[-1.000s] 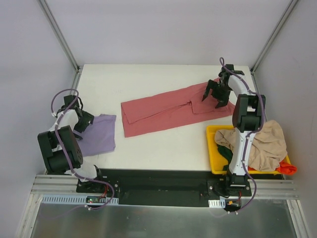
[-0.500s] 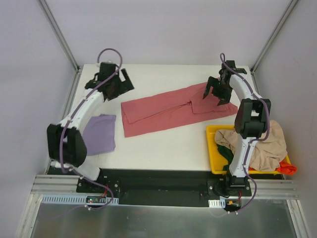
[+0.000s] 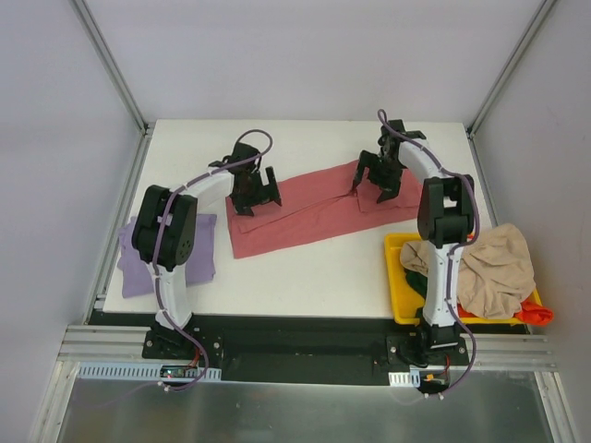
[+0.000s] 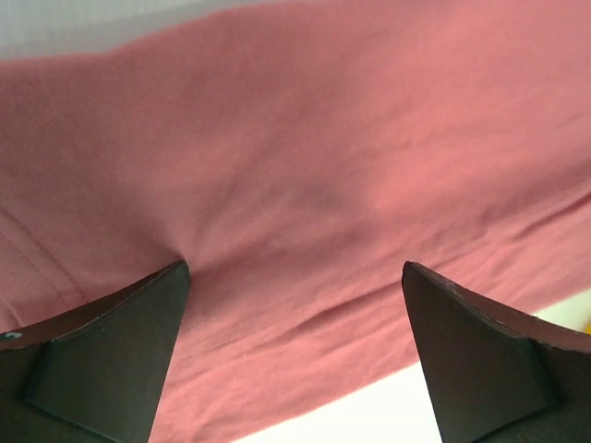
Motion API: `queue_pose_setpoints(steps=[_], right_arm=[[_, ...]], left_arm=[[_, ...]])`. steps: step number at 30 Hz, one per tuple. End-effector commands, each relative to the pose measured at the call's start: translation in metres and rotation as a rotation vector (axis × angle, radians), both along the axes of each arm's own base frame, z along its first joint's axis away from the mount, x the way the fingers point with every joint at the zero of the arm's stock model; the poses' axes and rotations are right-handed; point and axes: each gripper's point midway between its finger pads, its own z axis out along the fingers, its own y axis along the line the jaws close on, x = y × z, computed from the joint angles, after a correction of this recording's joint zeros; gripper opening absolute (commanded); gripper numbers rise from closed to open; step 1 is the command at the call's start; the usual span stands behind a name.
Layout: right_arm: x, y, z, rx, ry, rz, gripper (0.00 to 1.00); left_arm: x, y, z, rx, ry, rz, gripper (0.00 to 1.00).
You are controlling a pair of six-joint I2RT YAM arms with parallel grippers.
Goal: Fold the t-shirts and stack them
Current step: Rotate the tshirt 90 degrees
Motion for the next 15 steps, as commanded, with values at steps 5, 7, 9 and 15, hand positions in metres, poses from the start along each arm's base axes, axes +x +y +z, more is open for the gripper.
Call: queue_pose_setpoints(steps=[5,7,9,15], right_arm=[[0.024,0.062,0.005,0.094,0.030,0.109,0.96],[0.036,0.084,0.011,0.142,-0.005,0.164,0.96],[0.048,0.103,0.016,0.166,-0.060,0.190,0.96],[0.071,0.178,0.026,0.312,-0.230,0.249,0.96]], left_arm=[[-0.153,-0.003,-0.016,-0.003,0.222,-0.042,0.99],[-0.192,-0.023,-0.012,-0.059,0.277,-0.127,0.99],[-0.220,-0.043,-0.007,-0.076,0.289,-0.202,0.99],[-0.226,-0.112,0.033,-0.122,0.115,-0.420,0.99]])
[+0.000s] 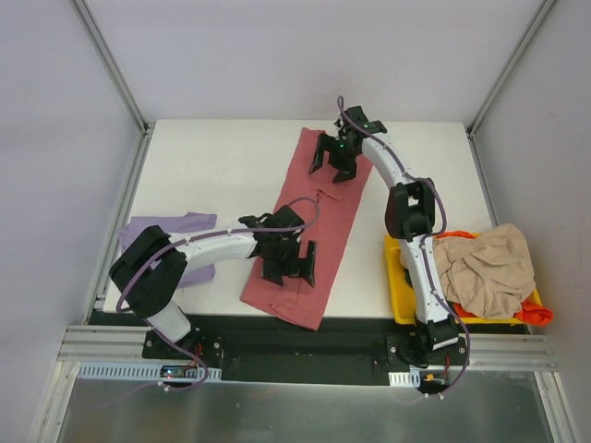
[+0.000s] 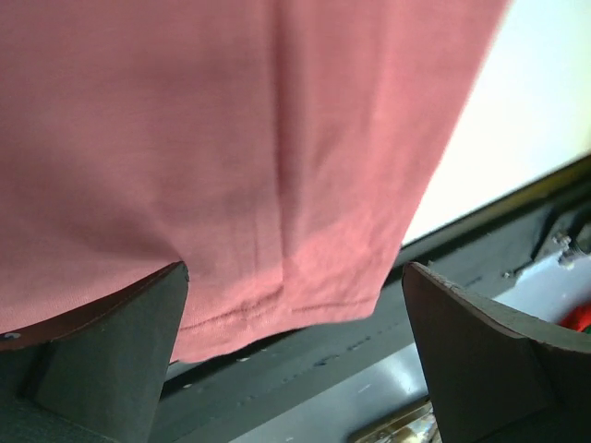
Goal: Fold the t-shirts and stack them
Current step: Rotate the tshirt 90 degrees
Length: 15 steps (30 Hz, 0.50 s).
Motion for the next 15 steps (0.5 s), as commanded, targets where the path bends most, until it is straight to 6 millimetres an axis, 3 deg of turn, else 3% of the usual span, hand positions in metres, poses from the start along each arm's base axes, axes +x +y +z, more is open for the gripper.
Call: queue_pose_setpoints(steps=[1,4,7,11,15], right_arm=[[0.021,0.061,0.026,0.144,-0.143,0.039,0.96],[0.033,0.089,0.042,0.203,-0.255,0.058,0.96],[0.040,0.097,0.064,0.229,-0.320,0.056,0.96],[0.026,0.071,0.100,0.119,-0.373,0.063,0.96],[-0.014,0.042,0.118,0.000,-0.364,0.086,0.96]], left_arm=[[0.009,-0.029,0.028,-0.056,-0.078,-0.035,0.99],[0.014,-0.023,0.033,-0.046,-0.129,-0.025,0.99],[0.017,-0.012,0.052,-0.057,-0.210,-0.011,0.99],[0.023,0.018,0.069,-0.008,-0.336,0.059,0.99],[0.018,0.045,0.069,0.009,-0.379,0.128,0.99]])
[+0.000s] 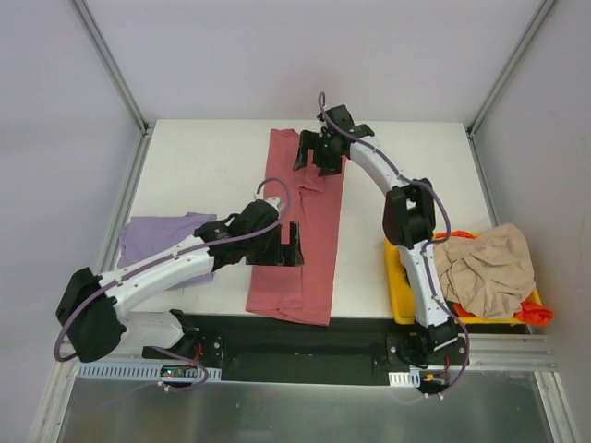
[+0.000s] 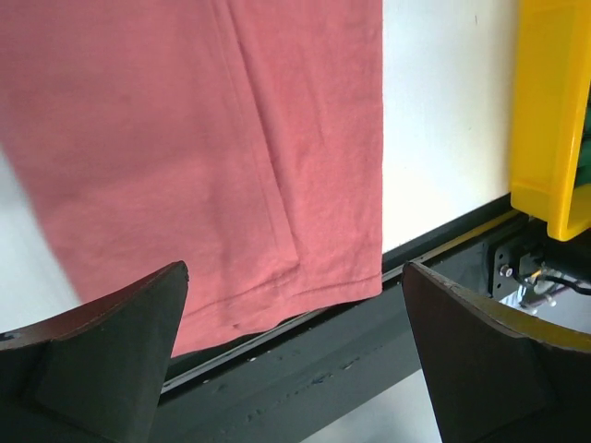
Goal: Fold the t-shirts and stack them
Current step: Rotate the tshirt 90 degrees
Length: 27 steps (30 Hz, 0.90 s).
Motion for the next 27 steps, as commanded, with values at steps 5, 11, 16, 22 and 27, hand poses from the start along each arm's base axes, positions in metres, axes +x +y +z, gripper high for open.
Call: queue_pose_setpoints(steps=[5,11,16,22,27], right_arm=[[-0.105,-0.036,0.060,-0.123,-0.002,0.064,0.96],[-0.184,-0.014,0.011,-0.064,0.060,0.051,0.96],[-0.200,-0.009,-0.018,-0.094,0.099,0.033,0.96],[-0.184,-0.015,-0.049,-0.175,0.130,0.042,0.96],[-0.164,-0.019,-0.058,-0.157,0.154,0.028,0.96]], left_arm=[[-0.005,0.063,-0.022,0.097,-0.062,0.158,0.99],[-0.010,0.070,-0.041,0.111,-0.042,0.167,0.99],[-0.015,0.060,-0.058,0.087,0.000,0.133,0.99],[-0.006,0.055,-0.065,0.115,-0.011,0.116,0.99],[0.011,0.051,-0.063,0.143,-0.034,0.121,0.99]])
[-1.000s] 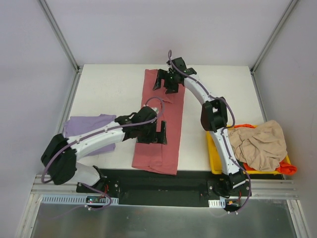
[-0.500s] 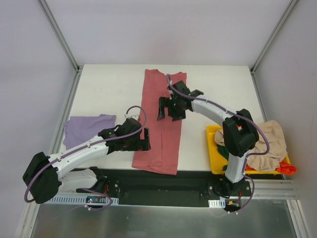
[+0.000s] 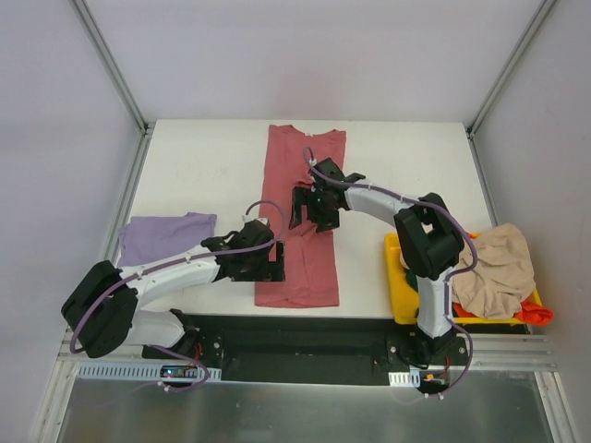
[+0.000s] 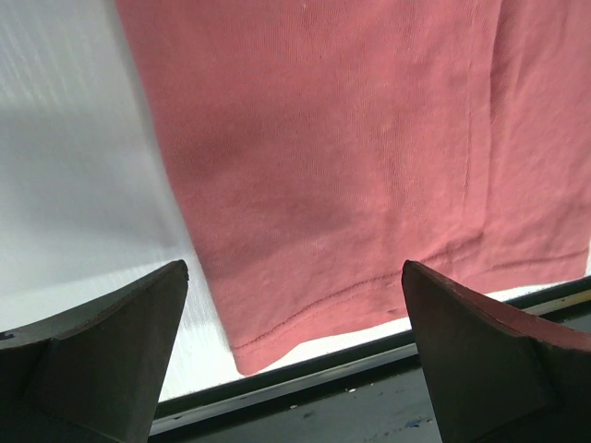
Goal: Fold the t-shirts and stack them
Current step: Rotate the tshirt 90 degrees, then grab the bottom of the folded rectangular tshirt with both arms
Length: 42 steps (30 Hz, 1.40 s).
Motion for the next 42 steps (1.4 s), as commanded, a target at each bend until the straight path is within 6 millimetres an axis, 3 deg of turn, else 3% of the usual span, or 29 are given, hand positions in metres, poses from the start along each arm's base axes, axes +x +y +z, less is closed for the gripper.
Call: queue_pose_setpoints(steps=[1,5,10,12,15,17,19,22,26,34,42], right_arm=[[0.028,-0.007,-0.015,-0.006,-0.022,-0.025,0.96],[0.023,-0.010,0.010,0.005,-0.060,-0.002,0.96],[0.004,-0.033,0.074,-0.017,-0.229,-0.020,0.96],[-0.014,-0.050,0.091,-0.028,-0.302,-0.054,0.96],[-0.043,-0.064,0.114,0.116,-0.395,-0.156,0.96],[-0.068,-0.078,0.099,0.202,-0.399,-0.227,0.96],[-0.084,-0.082,0.106,0.323,-0.417,-0.279,0.96],[-0.099,-0.080,0.101,0.393,-0.405,-0.287,0.96],[-0.116,-0.074,0.080,0.312,-0.342,-0.245,0.96],[-0.123,-0.070,0.037,0.087,-0.268,-0.250,0.96],[-0.133,-0.084,0.020,-0.095,-0.271,-0.255,0.97]], left_arm=[[0.026,-0.011,0.016,-0.016,-0.069,-0.005,0.99],[0.021,-0.014,0.021,-0.030,-0.047,-0.023,0.99],[0.001,-0.013,0.029,-0.023,-0.041,-0.065,0.99],[-0.007,-0.015,0.031,-0.026,-0.045,-0.082,0.99],[-0.016,-0.020,0.031,-0.036,-0.038,-0.102,0.98],[-0.018,-0.021,0.028,-0.024,-0.033,-0.111,0.94],[-0.020,-0.025,0.025,-0.021,-0.014,-0.121,0.90],[-0.023,-0.031,0.019,0.000,0.009,-0.143,0.82],[-0.022,-0.030,0.006,0.043,0.038,-0.133,0.76],[-0.028,-0.031,-0.006,0.068,0.084,-0.134,0.57],[-0.033,-0.028,-0.019,0.125,0.101,-0.154,0.47]])
